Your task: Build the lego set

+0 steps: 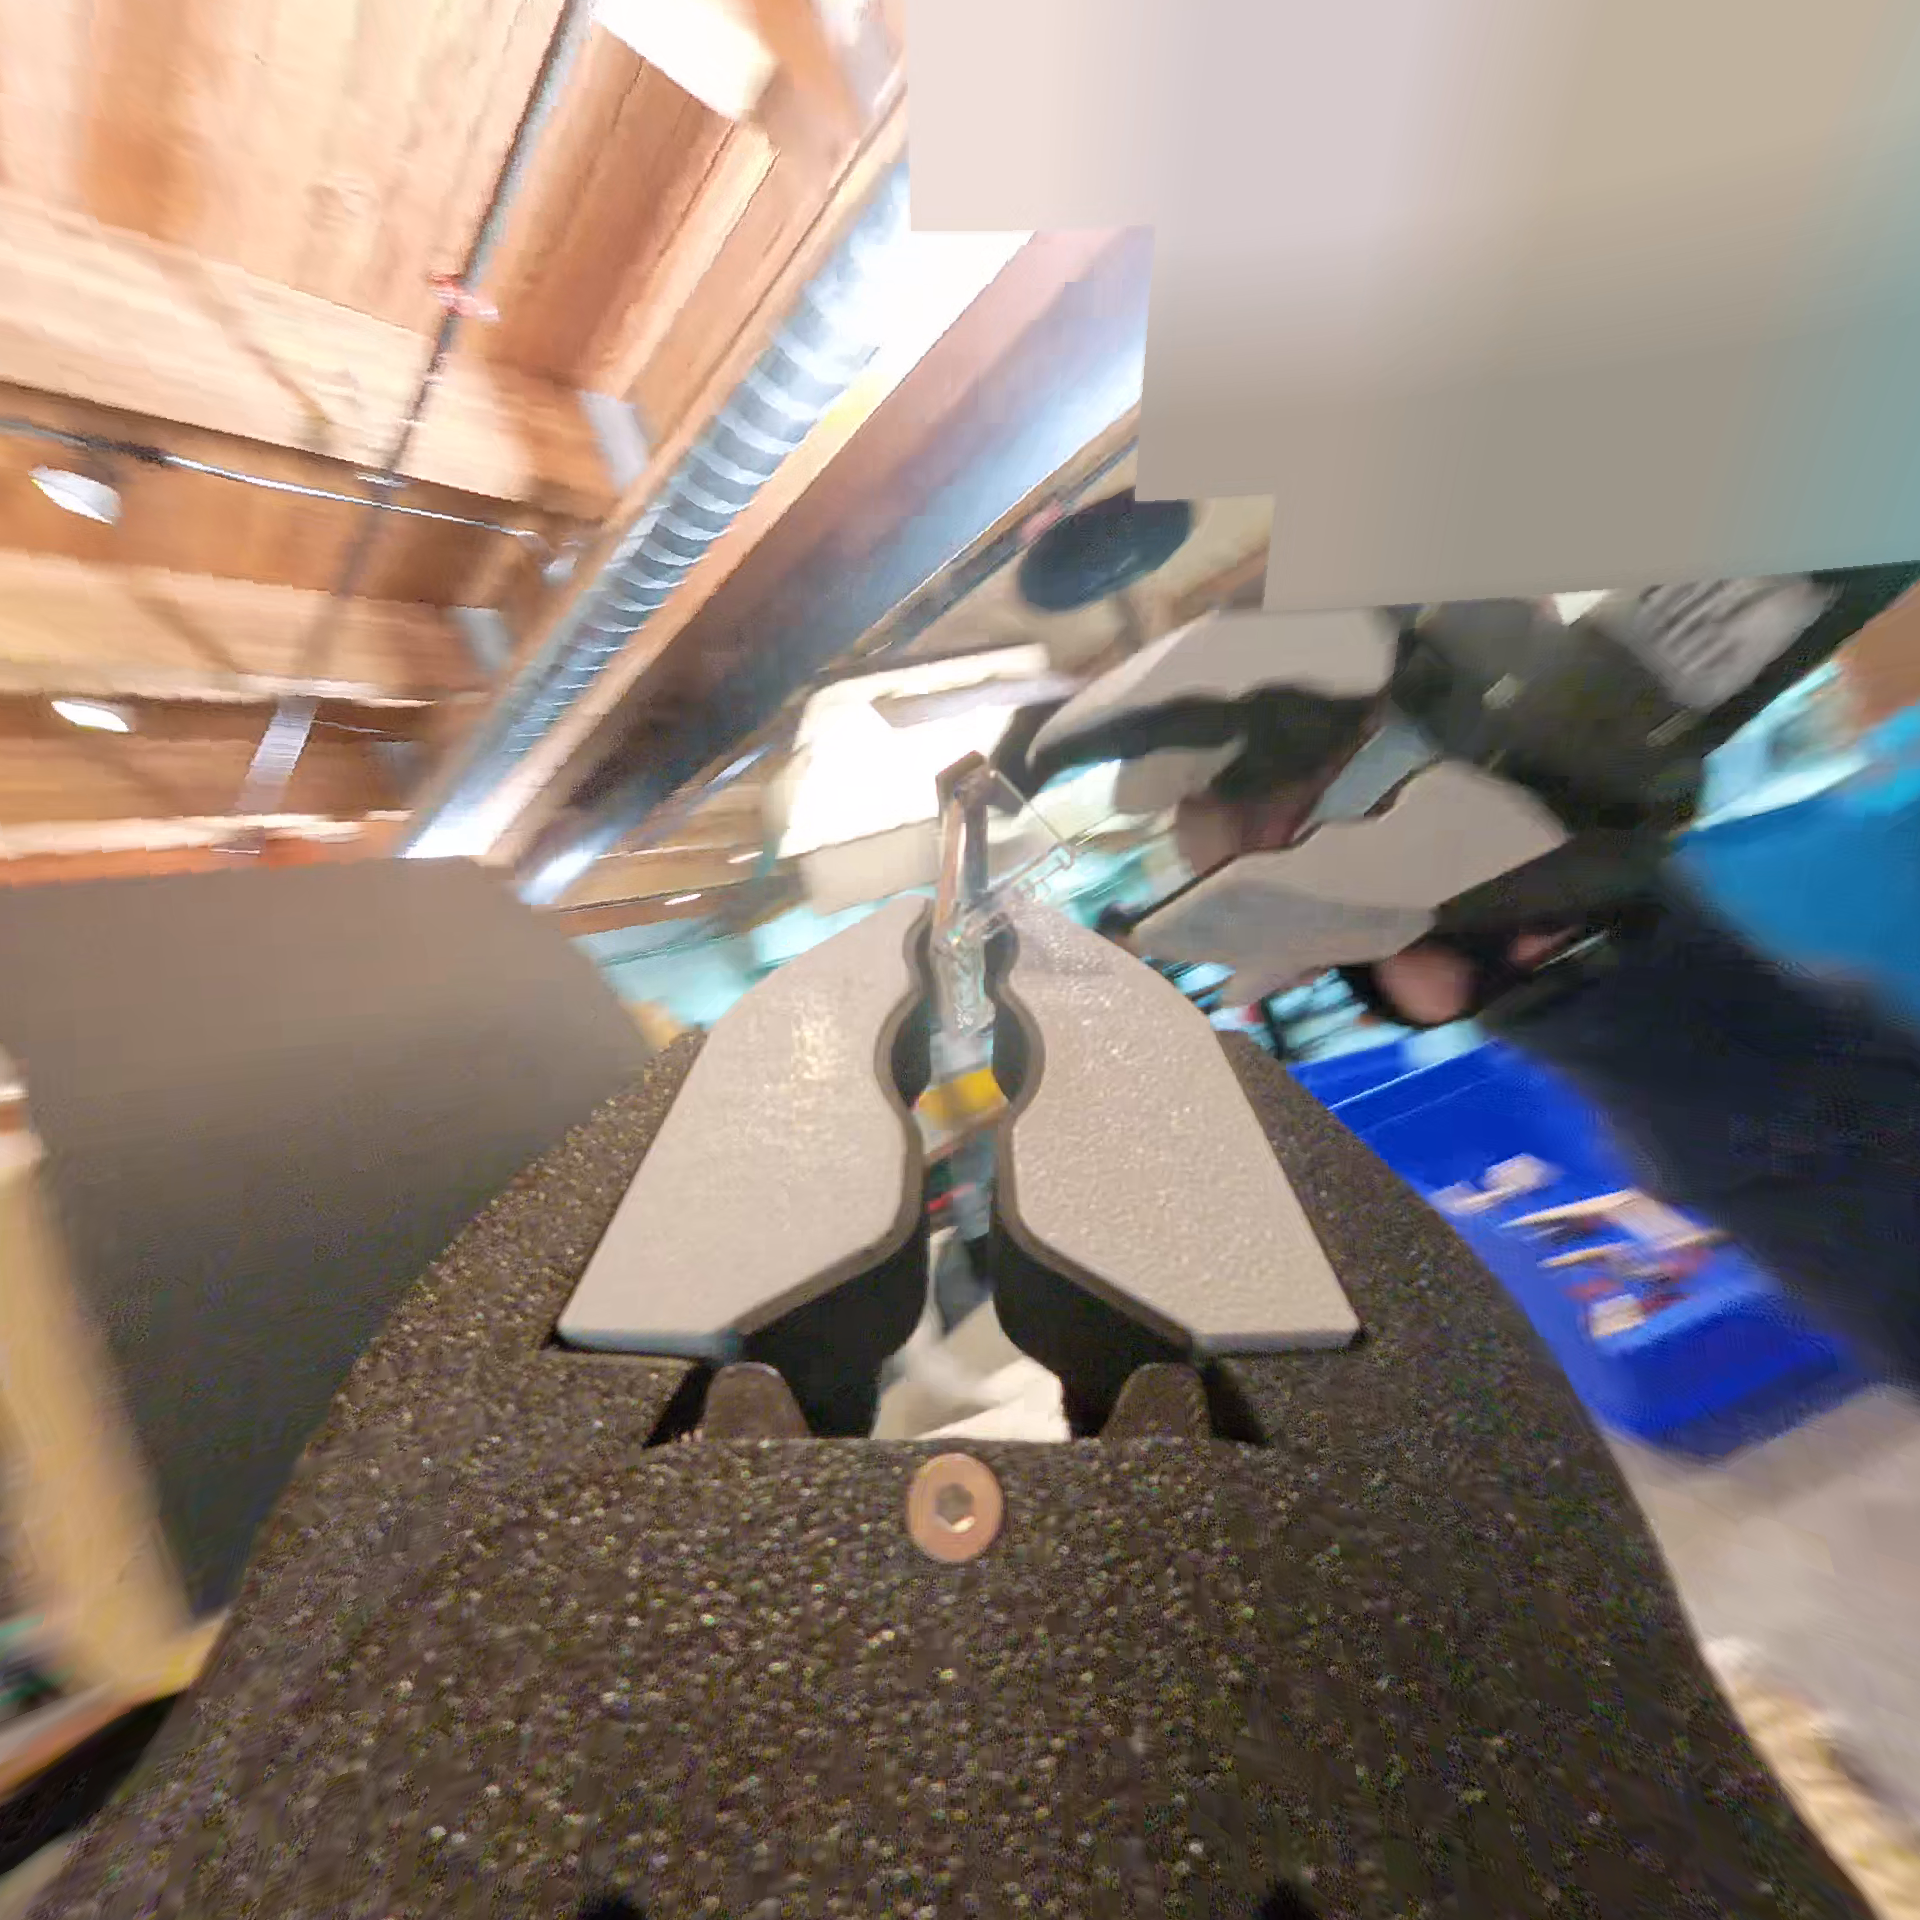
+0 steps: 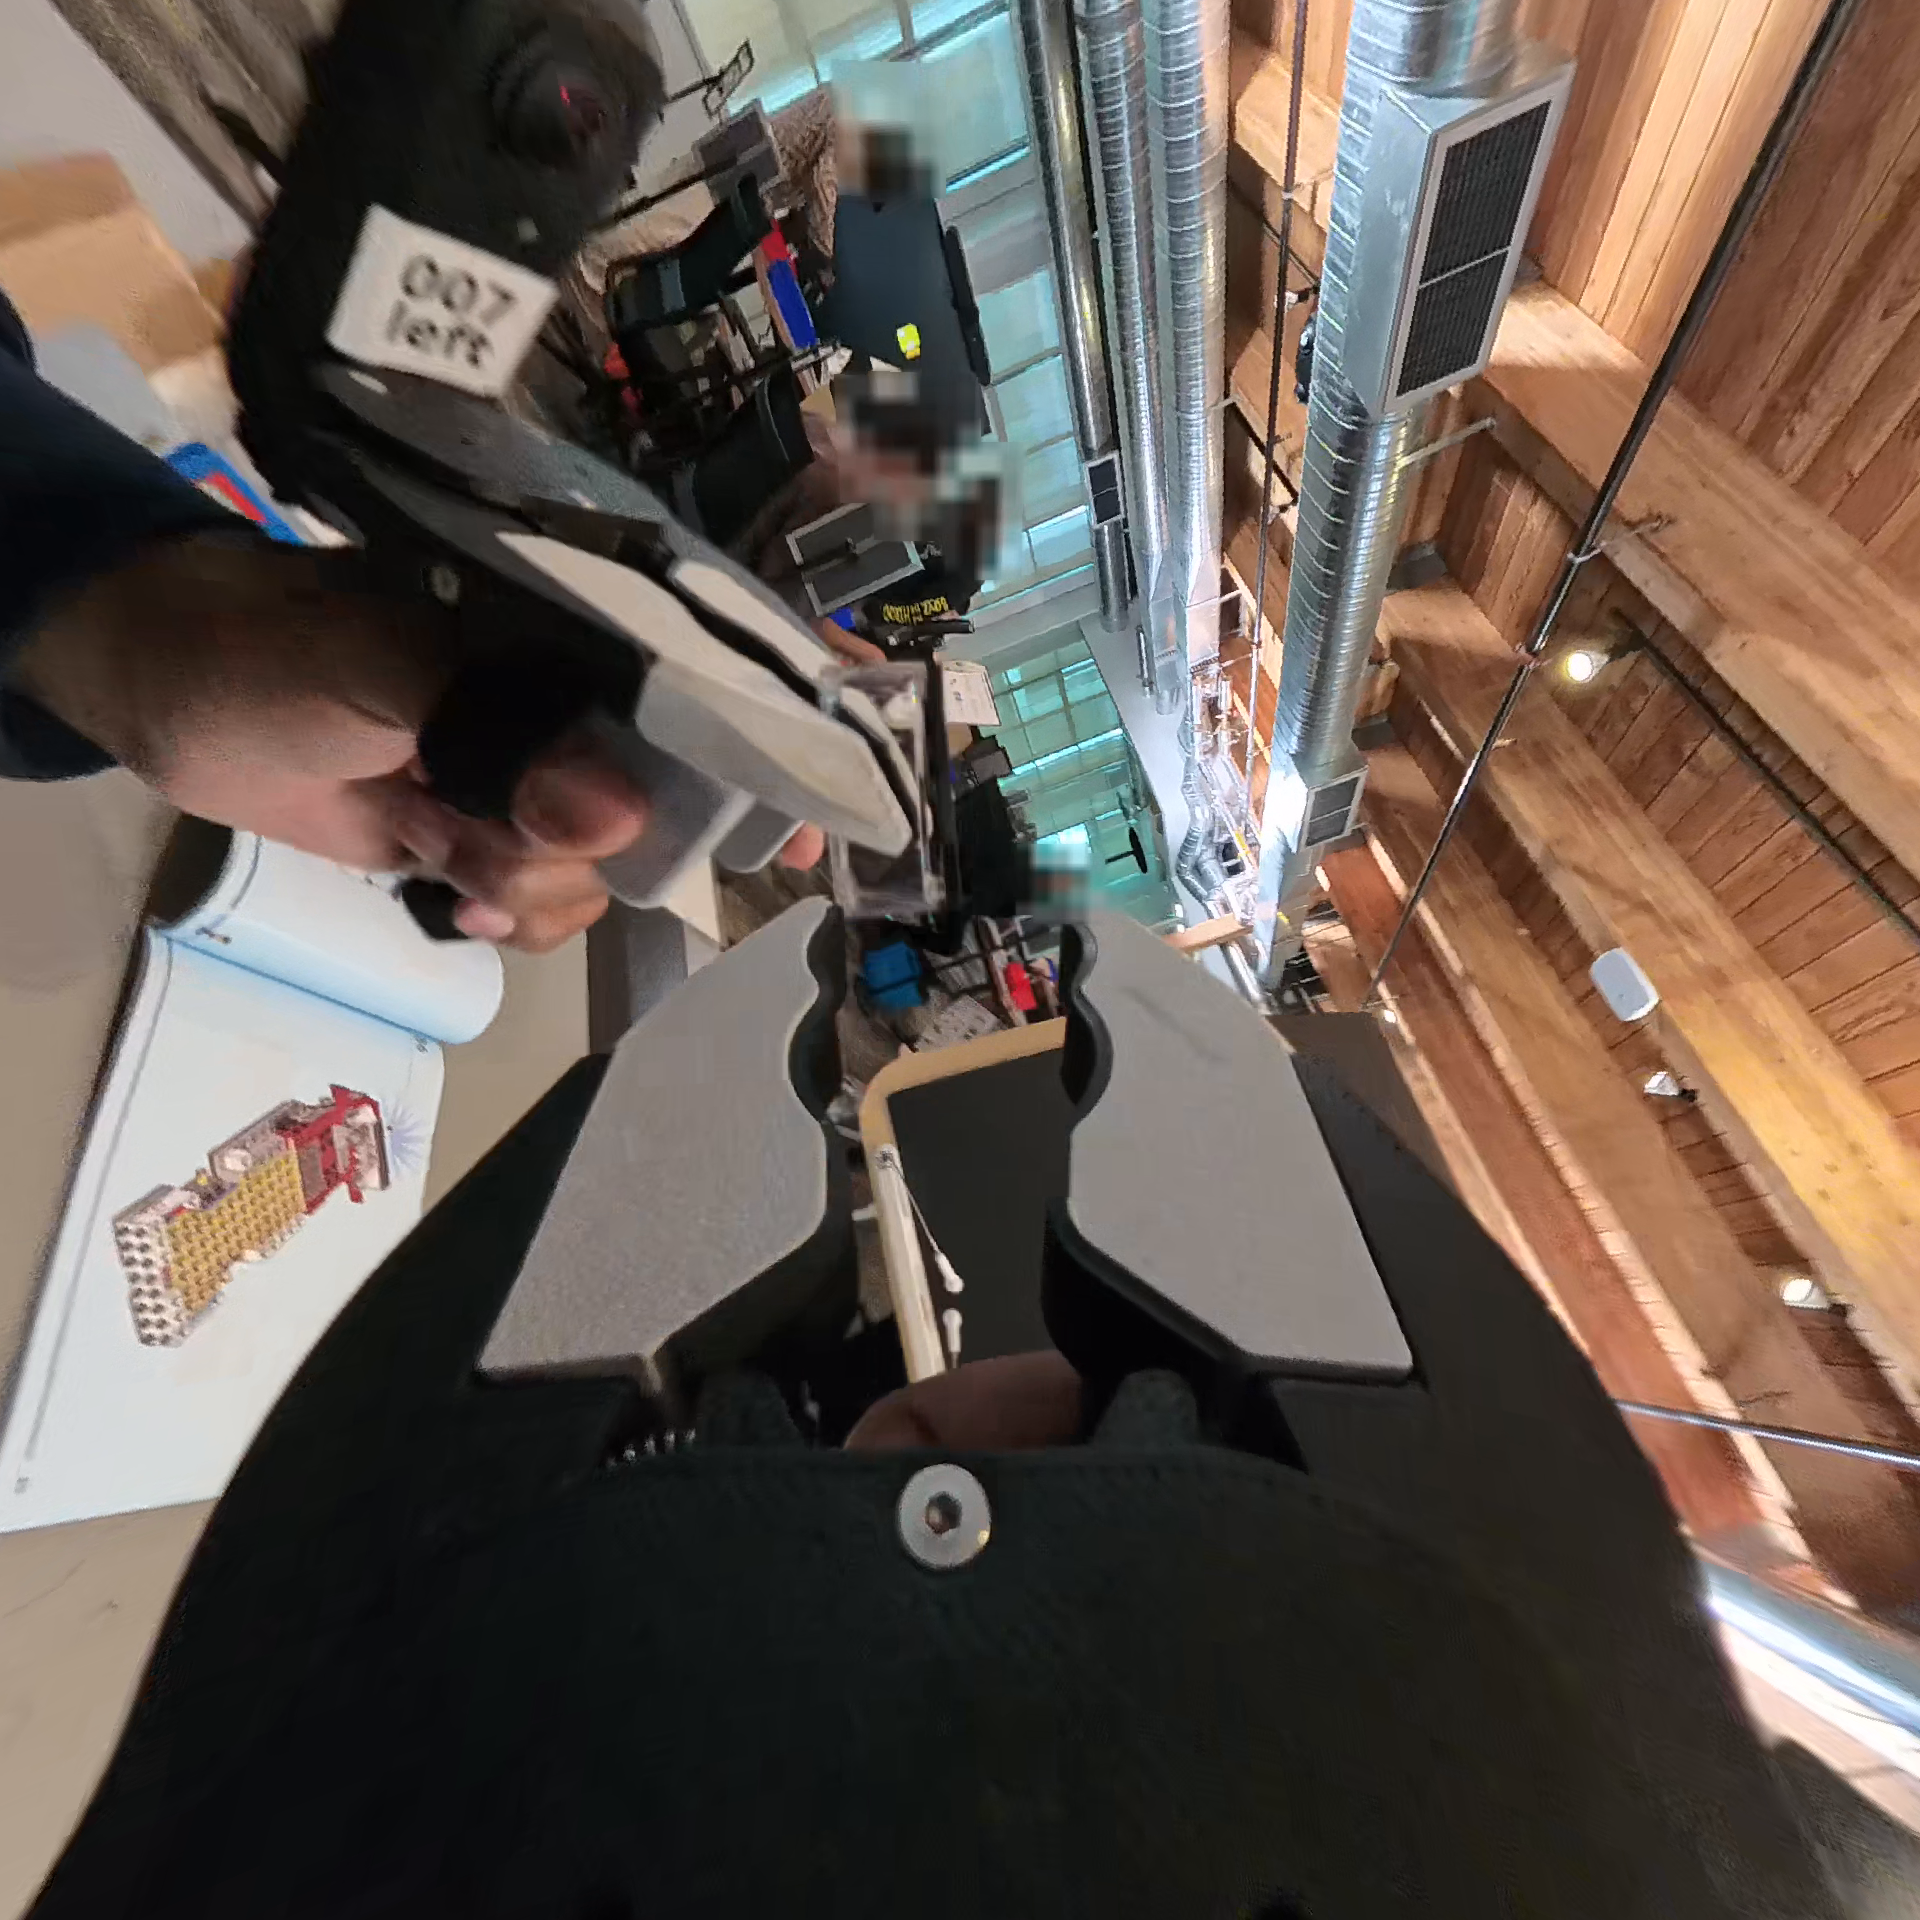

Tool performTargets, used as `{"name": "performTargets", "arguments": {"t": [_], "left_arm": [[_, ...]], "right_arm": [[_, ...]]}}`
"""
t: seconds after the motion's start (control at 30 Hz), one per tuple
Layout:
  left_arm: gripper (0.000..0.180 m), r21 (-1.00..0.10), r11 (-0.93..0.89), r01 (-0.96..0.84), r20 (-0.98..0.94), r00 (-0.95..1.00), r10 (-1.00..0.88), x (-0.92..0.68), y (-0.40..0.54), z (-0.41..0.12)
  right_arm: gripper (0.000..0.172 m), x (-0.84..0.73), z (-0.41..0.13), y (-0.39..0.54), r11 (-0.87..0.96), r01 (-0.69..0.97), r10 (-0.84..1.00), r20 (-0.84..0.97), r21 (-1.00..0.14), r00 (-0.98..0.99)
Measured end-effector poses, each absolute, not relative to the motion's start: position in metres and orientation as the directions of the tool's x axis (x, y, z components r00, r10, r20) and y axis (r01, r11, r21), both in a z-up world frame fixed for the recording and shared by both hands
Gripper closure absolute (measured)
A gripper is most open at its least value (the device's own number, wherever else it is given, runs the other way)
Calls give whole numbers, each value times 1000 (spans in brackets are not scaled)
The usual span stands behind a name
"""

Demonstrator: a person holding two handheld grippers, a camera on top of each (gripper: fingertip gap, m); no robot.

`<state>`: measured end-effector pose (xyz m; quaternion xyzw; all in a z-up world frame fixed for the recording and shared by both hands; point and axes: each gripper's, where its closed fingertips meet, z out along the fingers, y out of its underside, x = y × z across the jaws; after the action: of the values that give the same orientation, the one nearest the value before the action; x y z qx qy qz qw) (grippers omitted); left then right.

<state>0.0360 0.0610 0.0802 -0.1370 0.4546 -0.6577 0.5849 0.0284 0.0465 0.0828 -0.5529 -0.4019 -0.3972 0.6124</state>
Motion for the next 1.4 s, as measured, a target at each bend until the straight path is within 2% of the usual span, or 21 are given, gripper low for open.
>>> {"name": "performTargets", "arguments": {"t": [0.07, 0.17, 0.4, 0.8, 1.4], "left_arm": [[174, -773, -114, 624, -263, -480, -837, 28, 58, 83], [174, -782, -309, 542, -158, -651, -742, 25, 58, 81], [174, -766, -483, 424, -64, -798, -599, 21, 49, 77], [174, -776, -483, 404, -71, -818, -571, 17, 42, 77], [174, -773, -463, 434, -71, -784, -617, 17, 42, 80]], "right_arm": [[132, 28, 83, 45, 112, 908, -13, 913, -404, 408], [131, 19, 80, 43, 170, 875, 45, 891, -452, 452], [131, 12, 68, 52, 179, 872, 90, 890, -455, 446], [145, 10, 70, 57, 192, 871, 56, 892, -451, 449], [148, 10, 74, 56, 208, 843, 77, 868, -495, 491]]}}
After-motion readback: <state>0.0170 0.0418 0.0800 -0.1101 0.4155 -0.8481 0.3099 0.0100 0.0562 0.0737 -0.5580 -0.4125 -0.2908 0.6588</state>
